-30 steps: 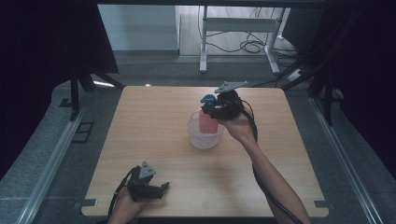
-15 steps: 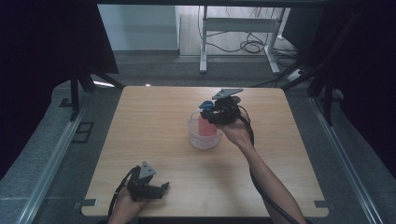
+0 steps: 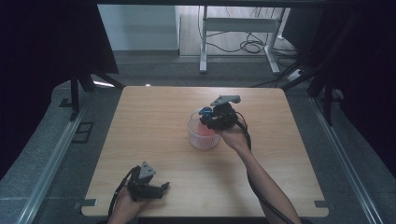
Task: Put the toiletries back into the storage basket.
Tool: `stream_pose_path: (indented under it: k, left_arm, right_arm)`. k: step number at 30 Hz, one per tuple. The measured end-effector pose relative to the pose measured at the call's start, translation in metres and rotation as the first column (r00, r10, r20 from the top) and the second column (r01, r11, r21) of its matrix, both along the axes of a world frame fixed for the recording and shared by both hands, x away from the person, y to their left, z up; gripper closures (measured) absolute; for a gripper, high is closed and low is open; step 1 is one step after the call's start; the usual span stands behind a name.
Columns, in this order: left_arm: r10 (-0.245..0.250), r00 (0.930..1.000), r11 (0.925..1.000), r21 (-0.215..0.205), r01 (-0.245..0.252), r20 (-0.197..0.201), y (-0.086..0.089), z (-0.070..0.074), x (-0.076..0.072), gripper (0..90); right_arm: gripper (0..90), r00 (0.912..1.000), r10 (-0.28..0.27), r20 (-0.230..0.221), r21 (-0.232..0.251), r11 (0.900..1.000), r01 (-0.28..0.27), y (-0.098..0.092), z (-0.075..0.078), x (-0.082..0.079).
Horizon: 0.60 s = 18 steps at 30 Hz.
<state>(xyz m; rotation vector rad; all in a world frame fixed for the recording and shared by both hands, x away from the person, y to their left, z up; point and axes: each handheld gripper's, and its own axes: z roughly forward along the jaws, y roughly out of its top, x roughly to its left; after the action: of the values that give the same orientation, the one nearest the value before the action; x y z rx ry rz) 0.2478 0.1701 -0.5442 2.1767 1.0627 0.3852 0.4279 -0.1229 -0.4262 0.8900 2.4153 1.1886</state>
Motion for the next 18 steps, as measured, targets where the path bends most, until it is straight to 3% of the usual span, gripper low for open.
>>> stream_pose_path:
  k: [6, 11, 15, 18]
  left_arm:
    - [0.000, 1.0000, 1.0000, 0.001, 0.000, 0.000, 0.0001, 0.0000, 0.0000, 10.3]
    - [0.000, 1.0000, 1.0000, 0.001, 0.000, 0.000, 0.0001, 0.0001, 0.0000, 10.3]
    - [0.000, 1.0000, 1.0000, 0.001, 0.000, 0.000, 0.0000, 0.0000, 0.0000, 10.3]
    - [0.000, 1.0000, 1.0000, 0.001, 0.000, 0.000, 0.0000, 0.0000, 0.0000, 10.3]
  right_arm:
    - [52.8, 0.9999, 0.003, -0.012, -0.004, 1.000, -0.003, 0.0004, -0.0090, 0.0004]
    - [51.8, 0.9995, 0.005, -0.031, 0.020, 1.000, -0.005, -0.0048, -0.0102, 0.0012]
    - [46.4, 0.9981, -0.003, -0.061, 0.024, 1.000, 0.005, -0.0078, -0.0100, 0.0026]
    - [44.6, 0.9985, -0.003, -0.055, 0.020, 1.000, 0.004, -0.0079, -0.0094, 0.0023]
